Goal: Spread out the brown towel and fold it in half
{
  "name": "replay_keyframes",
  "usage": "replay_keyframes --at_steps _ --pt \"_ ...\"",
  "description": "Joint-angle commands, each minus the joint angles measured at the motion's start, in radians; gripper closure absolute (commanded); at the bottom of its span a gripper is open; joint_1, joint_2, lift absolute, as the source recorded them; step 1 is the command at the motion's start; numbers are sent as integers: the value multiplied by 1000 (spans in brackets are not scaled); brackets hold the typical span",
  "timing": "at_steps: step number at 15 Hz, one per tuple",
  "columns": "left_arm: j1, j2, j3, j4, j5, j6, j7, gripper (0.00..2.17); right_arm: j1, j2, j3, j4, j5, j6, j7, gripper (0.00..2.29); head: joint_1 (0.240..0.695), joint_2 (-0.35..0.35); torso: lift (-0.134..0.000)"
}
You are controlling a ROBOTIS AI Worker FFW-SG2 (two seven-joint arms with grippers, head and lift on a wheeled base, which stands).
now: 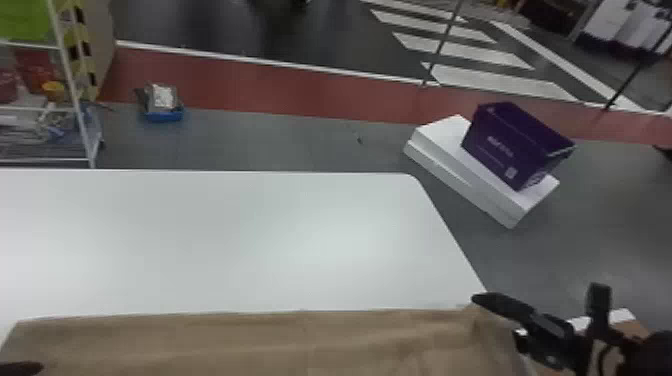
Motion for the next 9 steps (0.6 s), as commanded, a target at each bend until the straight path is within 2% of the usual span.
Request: replay_keyframes --at_steps 1,5,9 --pt "-28 0 -39 35 -44 1 3 147 7 4 1 -38 10 9 3 46 695 -350 -124" --pt "-54 6 -70 80 -76 -2 8 147 26 1 9 -173 134 144 1 53 695 -350 -124" --pt "-71 8 -73 100 -90 -2 10 147 36 -21 69 -306 315 236 0 53 695 -350 -124"
